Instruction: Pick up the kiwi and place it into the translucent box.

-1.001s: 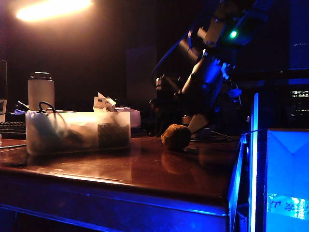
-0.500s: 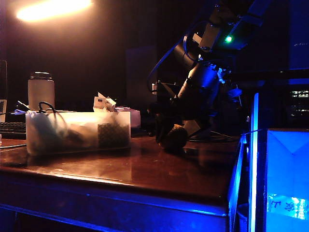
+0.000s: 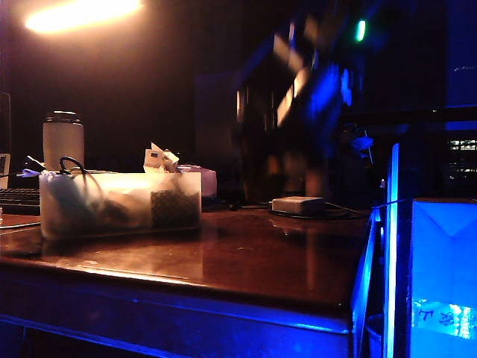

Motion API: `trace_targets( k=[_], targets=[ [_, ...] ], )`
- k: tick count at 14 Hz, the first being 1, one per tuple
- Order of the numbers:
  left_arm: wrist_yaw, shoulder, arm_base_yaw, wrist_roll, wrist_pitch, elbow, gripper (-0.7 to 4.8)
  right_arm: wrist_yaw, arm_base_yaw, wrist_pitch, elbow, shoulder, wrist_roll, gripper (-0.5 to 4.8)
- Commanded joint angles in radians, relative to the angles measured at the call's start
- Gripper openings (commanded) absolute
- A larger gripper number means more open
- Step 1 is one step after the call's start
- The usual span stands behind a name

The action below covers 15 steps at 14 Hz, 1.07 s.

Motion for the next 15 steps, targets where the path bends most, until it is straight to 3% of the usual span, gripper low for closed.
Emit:
trace_targets(
  k=[1, 6, 12, 13, 15],
  targets=[
    [0.003, -0.004, -0.001, -0.003, 0.006, 0.005, -0.03, -0.115, 0.015, 0.067, 0.139, -0.011, -0.004, 3.19],
    [0.003, -0.004, -0.001, -0.003, 0.006, 0.005, -0.03, -0.154, 0.119, 0.265, 0.341, 0.129, -0.004, 3.37],
    [0.003, -0.004, -0.001, -0.003, 0.005, 0.005, -0.03, -0.182, 0.204, 0.272, 0.514, 0.362, -0.004, 3.42],
    [0.003, -0.004, -0.001, -0.003, 0.005, 0.005, -0.03, -0.180, 0.206, 0.274, 0.518, 0.367, -0.024, 4.79],
    [0.003, -0.004, -0.001, -0.003, 0.006, 0.005, -0.03, -0.160, 0.204, 0.272, 0.518, 0.364, -0.031, 4.79]
  ],
)
